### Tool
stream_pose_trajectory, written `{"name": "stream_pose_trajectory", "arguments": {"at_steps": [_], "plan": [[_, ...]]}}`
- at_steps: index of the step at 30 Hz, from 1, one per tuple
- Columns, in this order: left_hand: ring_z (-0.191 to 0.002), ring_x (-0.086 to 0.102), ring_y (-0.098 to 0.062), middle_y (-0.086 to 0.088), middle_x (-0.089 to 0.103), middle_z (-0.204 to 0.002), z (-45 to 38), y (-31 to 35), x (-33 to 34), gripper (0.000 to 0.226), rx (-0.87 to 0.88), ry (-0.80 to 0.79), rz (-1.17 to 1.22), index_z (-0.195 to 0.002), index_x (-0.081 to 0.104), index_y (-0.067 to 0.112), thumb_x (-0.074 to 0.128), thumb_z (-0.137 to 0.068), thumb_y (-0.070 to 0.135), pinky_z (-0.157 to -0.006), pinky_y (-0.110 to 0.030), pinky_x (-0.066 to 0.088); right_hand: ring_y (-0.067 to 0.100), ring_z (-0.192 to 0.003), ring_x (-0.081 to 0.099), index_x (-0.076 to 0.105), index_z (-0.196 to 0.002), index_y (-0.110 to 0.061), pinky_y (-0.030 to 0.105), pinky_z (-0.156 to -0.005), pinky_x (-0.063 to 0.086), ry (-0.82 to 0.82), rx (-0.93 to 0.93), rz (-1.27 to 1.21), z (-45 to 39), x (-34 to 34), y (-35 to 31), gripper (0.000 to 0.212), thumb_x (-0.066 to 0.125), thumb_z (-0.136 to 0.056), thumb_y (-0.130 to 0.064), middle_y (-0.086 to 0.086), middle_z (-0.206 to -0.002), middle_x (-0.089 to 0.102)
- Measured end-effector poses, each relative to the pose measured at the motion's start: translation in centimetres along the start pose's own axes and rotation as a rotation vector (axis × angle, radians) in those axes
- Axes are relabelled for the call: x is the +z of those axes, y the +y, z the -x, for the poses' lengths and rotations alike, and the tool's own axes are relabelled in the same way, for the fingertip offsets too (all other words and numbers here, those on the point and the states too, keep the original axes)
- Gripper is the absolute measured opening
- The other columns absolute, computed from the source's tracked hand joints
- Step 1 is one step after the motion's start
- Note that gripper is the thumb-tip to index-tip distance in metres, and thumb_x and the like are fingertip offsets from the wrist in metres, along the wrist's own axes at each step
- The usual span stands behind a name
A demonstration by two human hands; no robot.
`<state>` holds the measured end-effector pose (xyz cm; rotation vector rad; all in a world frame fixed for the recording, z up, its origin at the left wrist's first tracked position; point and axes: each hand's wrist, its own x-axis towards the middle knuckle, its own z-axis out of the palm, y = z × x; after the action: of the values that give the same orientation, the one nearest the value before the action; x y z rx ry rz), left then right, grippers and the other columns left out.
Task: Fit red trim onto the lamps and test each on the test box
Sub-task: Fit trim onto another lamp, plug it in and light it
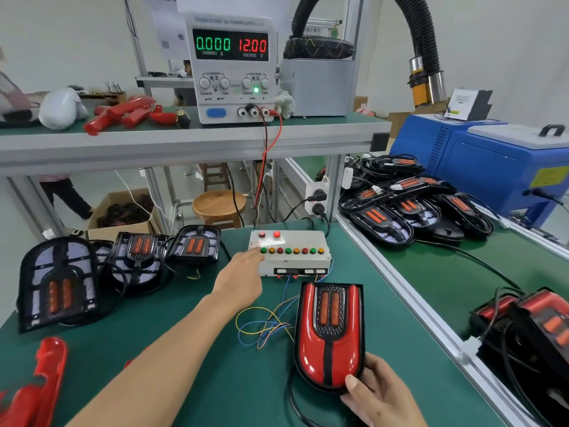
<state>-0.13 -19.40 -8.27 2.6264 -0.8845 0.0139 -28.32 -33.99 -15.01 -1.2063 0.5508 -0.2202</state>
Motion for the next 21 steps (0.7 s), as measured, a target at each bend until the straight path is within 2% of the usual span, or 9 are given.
{"name": "stream_pose_trajectory", "arguments": {"at_steps": [3, 6, 9, 15, 21], "plan": [[-0.142, 0.040, -0.021, -0.002, 0.045, -0.156, -0.24, 0.20, 0.08, 0.055, -0.035, 0.021, 0.052, -0.149, 0.046, 0.015, 0.046, -0.096, 0.002, -0.114, -0.038, 0.038, 0.023, -0.106, 0.074, 0.056, -0.127, -0.009, 0.030, -0.079, 0.062, 0.000, 0.012, 0.009, -0.01, 0.01, -0.04, 0.034, 0.058, -0.097, 0.006, 0.011, -0.114, 0.076], [-0.130, 0.051, -0.030, -0.014, 0.050, -0.146, -0.52, 0.28, 0.00, 0.055, -0.093, 0.017, 0.145, -0.147, 0.049, 0.020, 0.044, -0.095, 0.002, -0.106, -0.041, 0.043, 0.018, -0.107, 0.074, 0.056, -0.127, -0.014, 0.029, -0.081, 0.061, 0.007, 0.023, 0.026, 0.00, 0.01, -0.40, 0.034, 0.058, -0.098, 0.004, 0.007, -0.114, 0.077], [-0.127, 0.055, -0.034, -0.017, 0.049, -0.147, -0.91, 0.17, -0.08, 0.055, -0.111, 0.004, 0.158, -0.146, 0.051, 0.019, 0.044, -0.095, 0.001, -0.105, -0.042, 0.045, 0.017, -0.110, 0.072, 0.056, -0.127, -0.015, 0.031, -0.086, 0.060, -0.001, 0.029, 0.044, 0.16, 0.05, -0.55, 0.033, 0.059, -0.099, 0.002, 0.005, -0.116, 0.076], [-0.137, 0.043, -0.028, -0.008, 0.049, -0.151, -0.50, 0.15, 0.06, 0.054, -0.035, 0.022, 0.091, -0.146, 0.048, 0.012, 0.047, -0.093, -0.003, -0.111, -0.043, 0.039, 0.021, -0.114, 0.071, 0.056, -0.127, -0.012, 0.037, -0.096, 0.058, 0.004, 0.016, 0.041, 0.31, 0.06, -0.36, 0.031, 0.058, -0.100, 0.002, 0.007, -0.118, 0.076], [-0.142, 0.035, -0.023, -0.003, 0.044, -0.155, -0.38, -0.08, 0.17, 0.057, -0.045, 0.021, 0.093, -0.148, 0.045, 0.015, 0.045, -0.095, -0.003, -0.111, -0.044, 0.038, 0.024, -0.114, 0.071, 0.056, -0.127, -0.012, 0.040, -0.096, 0.058, 0.017, 0.004, 0.022, 0.35, 0.18, -0.40, 0.032, 0.059, -0.098, 0.002, 0.009, -0.117, 0.075]]}}
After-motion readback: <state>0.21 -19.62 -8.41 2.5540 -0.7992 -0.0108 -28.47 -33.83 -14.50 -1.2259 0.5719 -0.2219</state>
